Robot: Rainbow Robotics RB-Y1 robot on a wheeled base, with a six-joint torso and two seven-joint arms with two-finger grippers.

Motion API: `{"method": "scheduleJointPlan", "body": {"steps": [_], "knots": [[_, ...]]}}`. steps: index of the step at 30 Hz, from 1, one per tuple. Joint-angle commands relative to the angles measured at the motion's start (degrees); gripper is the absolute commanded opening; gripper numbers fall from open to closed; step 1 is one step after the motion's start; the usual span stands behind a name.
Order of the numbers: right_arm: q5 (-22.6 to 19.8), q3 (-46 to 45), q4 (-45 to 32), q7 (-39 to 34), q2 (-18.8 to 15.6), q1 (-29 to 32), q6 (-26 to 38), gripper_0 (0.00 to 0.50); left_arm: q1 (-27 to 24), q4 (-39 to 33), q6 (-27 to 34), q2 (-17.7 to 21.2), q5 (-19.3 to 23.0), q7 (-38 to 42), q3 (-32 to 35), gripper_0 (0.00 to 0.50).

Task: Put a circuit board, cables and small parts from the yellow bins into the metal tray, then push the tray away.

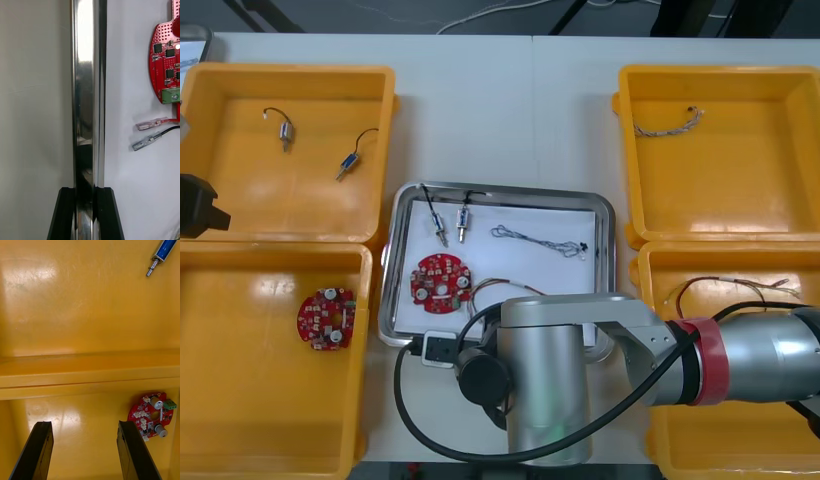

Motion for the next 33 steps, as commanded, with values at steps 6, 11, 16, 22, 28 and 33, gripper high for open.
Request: {"method": "scheduleJointPlan", "body": {"steps": [6,11,16,22,28,33], "knots": [[1.15,0.76,-0.09,-2.59,-3.58,-6.4,-1.79,0.0,0.7,-1.85,0.53,-0.3,-0.52,2.52,1.56,0.5],[1.07,0.76,1.93,-2.15,-3.85,-8.86,-1.97,0.0,0.7,-1.85,0.53,-0.3,-0.52,2.52,1.56,0.5],[1.07,0.76,5.1,-1.71,-3.23,-11.23,-2.5,0.0,0.7,-1.85,0.53,-0.3,-0.52,2.52,1.56,0.5],[1.07,0.32,7.65,-1.44,-2.0,-13.16,-2.5,0.0,0.7,-1.85,0.53,-0.3,-0.52,2.52,1.56,0.5],[1.07,0.32,9.76,-0.92,-0.95,-15.36,-2.58,0.0,0.7,-1.85,0.53,-0.3,-0.52,2.52,1.56,0.5],[1.15,0.32,11.34,0.05,-0.51,-17.03,-2.85,0.0,0.7,-1.85,0.53,-0.3,-0.52,2.52,1.56,0.5]]}}
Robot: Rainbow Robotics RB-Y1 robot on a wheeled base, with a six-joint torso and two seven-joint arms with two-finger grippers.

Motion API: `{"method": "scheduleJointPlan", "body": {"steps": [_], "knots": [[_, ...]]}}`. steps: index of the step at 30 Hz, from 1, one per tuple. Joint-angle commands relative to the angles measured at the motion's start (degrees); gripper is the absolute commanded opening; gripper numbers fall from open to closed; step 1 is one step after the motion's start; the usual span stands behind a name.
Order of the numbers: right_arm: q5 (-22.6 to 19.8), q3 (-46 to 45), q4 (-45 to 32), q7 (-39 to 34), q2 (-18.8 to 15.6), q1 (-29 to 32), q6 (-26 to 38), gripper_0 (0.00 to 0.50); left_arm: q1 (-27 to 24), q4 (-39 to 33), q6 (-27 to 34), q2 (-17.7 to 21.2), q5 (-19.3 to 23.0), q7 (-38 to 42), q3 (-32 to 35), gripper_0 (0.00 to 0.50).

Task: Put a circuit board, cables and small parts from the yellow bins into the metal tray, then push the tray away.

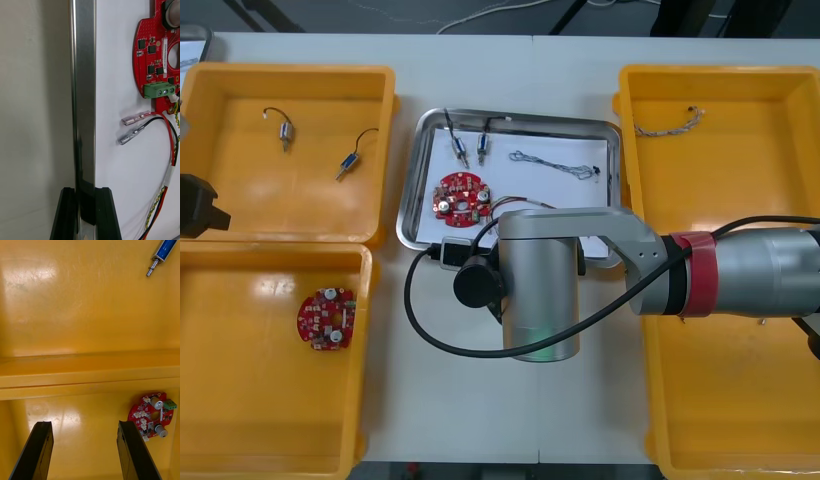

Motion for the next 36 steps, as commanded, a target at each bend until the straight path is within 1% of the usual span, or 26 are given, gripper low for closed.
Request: {"method": "scheduleJointPlan", "body": {"steps": [1,7,24,26,29,36], "knots": [[0.57,0.25,0.85,0.04,1.46,-3.85,-0.82,0.0,0.7,-1.83,0.53,-0.3,-0.51,2.52,1.56,0.5],[1.18,0.25,3.14,1.54,1.9,-5.34,-1.87,0.0,0.7,-1.83,0.53,-0.3,-0.51,2.52,1.56,0.5],[7.07,0.16,8.59,5.49,2.16,-6.22,-6.88,0.0,0.7,-1.83,0.53,-0.3,-0.51,2.52,1.56,0.5],[8.13,0.25,9.47,6.99,2.07,-6.22,-8.29,0.0,0.7,-1.83,0.53,-0.3,-0.51,2.52,1.56,0.5],[8.57,0.25,11.4,9.54,2.07,-6.31,-10.66,0.0,0.7,-1.83,0.53,-0.3,-0.51,2.52,1.56,0.5],[10.24,0.25,15.0,10.15,2.16,-6.66,-15.05,0.0,0.7,-1.83,0.53,-0.3,-0.51,2.52,1.56,0.5]]}}
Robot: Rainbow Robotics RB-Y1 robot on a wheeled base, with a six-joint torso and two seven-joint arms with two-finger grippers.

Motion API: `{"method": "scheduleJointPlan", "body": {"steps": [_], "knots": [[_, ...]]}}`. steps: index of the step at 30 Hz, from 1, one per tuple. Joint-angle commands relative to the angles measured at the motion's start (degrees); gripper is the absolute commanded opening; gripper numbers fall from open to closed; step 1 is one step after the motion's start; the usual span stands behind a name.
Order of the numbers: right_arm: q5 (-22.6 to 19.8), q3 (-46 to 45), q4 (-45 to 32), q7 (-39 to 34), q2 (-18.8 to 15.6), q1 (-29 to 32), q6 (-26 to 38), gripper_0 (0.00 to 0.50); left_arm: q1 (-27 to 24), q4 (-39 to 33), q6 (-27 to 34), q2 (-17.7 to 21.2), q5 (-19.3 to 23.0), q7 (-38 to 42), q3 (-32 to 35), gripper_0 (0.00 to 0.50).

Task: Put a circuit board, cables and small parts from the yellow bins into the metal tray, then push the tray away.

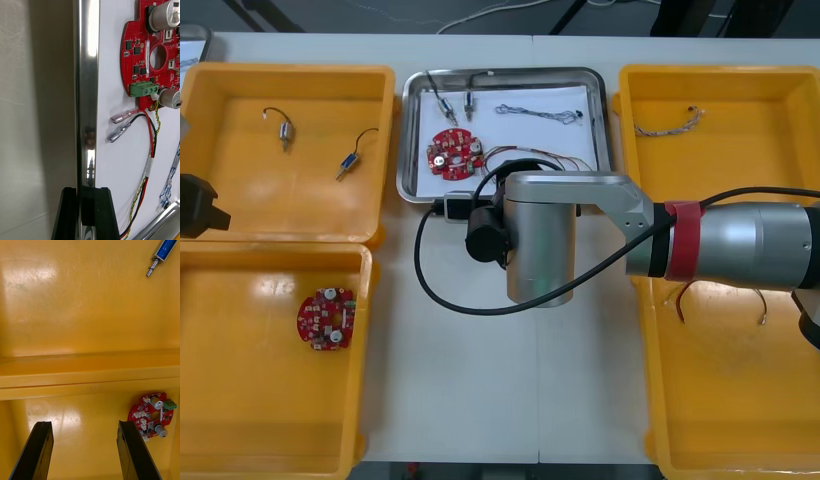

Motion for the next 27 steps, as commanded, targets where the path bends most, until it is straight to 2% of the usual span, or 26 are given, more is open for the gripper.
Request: {"method": "scheduleJointPlan", "body": {"steps": [1,11,27], "knots": [[1.27,0.25,2.1,1.65,1.16,-3.42,-2.94,0.0,0.7,-1.81,0.53,-0.3,-0.51,2.52,1.56,0.5],[2.33,0.25,6.58,2.09,1.25,-4.65,-6.54,0.0,0.7,-1.81,0.53,-0.3,-0.51,2.52,1.56,0.5],[2.41,-0.1,14.32,1.56,3.8,-7.46,-11.28,0.0,0.7,-1.81,0.53,-0.3,-0.51,2.52,1.56,0.5]]}}
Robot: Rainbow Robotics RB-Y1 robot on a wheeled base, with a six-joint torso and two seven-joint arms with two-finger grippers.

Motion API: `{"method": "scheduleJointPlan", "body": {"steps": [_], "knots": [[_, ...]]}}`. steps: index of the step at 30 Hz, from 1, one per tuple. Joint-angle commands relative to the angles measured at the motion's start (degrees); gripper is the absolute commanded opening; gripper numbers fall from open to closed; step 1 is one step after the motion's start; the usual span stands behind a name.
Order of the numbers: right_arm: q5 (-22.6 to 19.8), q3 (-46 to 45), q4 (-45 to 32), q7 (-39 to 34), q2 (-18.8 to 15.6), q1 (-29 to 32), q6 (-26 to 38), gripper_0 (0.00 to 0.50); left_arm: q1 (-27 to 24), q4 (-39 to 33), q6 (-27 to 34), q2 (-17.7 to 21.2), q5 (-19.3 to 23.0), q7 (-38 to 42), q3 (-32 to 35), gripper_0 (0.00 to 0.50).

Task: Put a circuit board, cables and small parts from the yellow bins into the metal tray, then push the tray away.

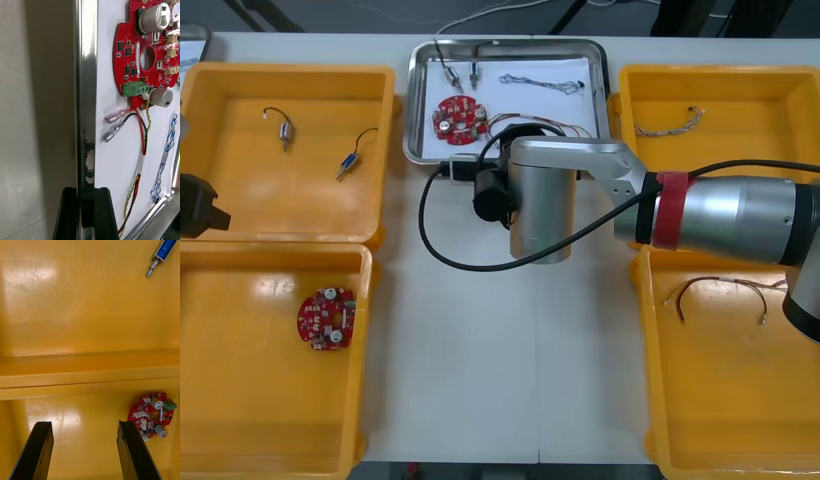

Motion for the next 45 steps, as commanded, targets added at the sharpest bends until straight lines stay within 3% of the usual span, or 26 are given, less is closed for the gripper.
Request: {"method": "scheduleJointPlan", "body": {"steps": [1,14,16,17,18,19,20,28,33,40,45], "knots": [[0.79,-0.1,0.97,1.56,1.46,-3.59,-1.48,0.0,0.7,-1.8,0.53,-0.29,-0.51,2.52,1.56,0.5],[2.29,-0.27,2.73,1.56,1.81,-4.03,-4.47,0.015,0.7,-1.8,0.53,-0.29,-0.51,2.52,1.56,0.5],[1.76,-0.27,2.55,2.0,1.9,-4.03,-4.47,0.213,0.7,-1.8,0.53,-0.29,-0.51,2.52,1.56,0.5],[1.49,-0.27,2.55,2.0,1.9,-3.86,-4.47,0.26,0.7,-1.8,0.53,-0.29,-0.51,2.52,1.56,0.5],[0.7,-0.27,2.47,2.17,1.81,-4.03,-4.47,0.26,0.7,-1.8,0.53,-0.29,-0.51,2.52,1.56,0.5],[0.26,-0.36,2.38,2.35,1.81,-4.03,-4.38,0.454,0.7,-1.8,0.53,-0.29,-0.51,2.52,1.56,0.5],[0.18,-0.45,2.38,2.44,1.81,-4.03,-4.38,0.482,0.7,-1.8,0.53,-0.29,-0.51,2.52,1.56,0.5],[0.09,-1.42,0.62,4.46,1.72,-3.77,-2.62,0.5,0.7,-1.8,0.53,-0.29,-0.51,2.52,1.56,0.5],[-5.27,-4.49,-3.07,5.69,1.1,-3.5,2.82,0.5,0.7,-1.8,0.53,-0.29,-0.51,2.52,1.56,0.5],[-8.96,-11.35,-11.07,6.39,-0.92,-0.52,12.49,0.5,0.7,-1.8,0.53,-0.29,-0.51,2.52,1.56,0.5],[-15.82,-18.47,-18.36,5.51,-4.17,2.21,21.81,0.5,0.7,-1.8,0.53,-0.29,-0.51,2.52,1.56,0.5]]}}
